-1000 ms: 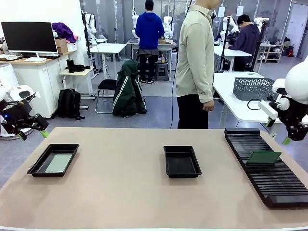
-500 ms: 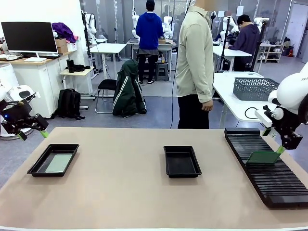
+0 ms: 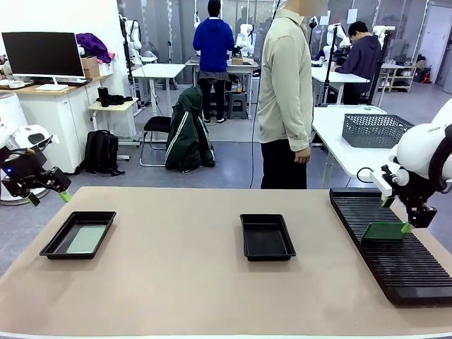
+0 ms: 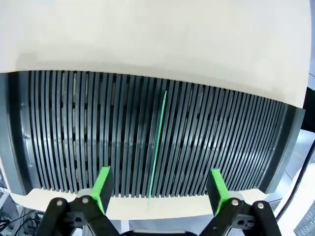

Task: Inspect and transfer BCBs to ESD trays.
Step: Pick up the Blank PCB from the PCB Rack and place it in the right ESD tray.

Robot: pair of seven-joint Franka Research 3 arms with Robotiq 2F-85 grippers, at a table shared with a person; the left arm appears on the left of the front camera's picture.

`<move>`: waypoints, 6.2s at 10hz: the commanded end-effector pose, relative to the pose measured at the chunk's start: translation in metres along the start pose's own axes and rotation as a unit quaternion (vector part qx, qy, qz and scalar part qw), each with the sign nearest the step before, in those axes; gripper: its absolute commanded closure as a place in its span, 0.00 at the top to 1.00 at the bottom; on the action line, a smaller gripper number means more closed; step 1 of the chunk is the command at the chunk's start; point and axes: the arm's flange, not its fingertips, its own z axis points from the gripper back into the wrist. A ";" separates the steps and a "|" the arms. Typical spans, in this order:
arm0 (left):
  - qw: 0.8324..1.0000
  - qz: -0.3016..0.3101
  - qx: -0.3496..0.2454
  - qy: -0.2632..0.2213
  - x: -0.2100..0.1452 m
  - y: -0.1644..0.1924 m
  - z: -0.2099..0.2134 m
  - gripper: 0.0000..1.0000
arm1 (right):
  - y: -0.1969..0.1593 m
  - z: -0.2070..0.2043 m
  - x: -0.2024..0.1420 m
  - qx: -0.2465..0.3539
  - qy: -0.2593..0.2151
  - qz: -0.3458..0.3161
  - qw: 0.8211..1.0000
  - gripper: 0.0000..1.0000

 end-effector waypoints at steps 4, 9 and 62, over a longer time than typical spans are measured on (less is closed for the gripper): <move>1.000 0.004 -0.002 -0.004 -0.001 0.000 -0.001 1.00 | 0.010 -0.023 0.003 -0.016 -0.015 -0.027 0.999 1.00; 1.000 0.004 -0.002 -0.004 -0.001 0.000 -0.001 1.00 | 0.017 -0.024 0.009 -0.024 -0.022 -0.052 0.998 0.91; 1.000 0.004 -0.002 -0.004 -0.001 0.000 -0.001 1.00 | 0.003 0.117 0.027 0.000 0.048 -0.086 0.995 0.02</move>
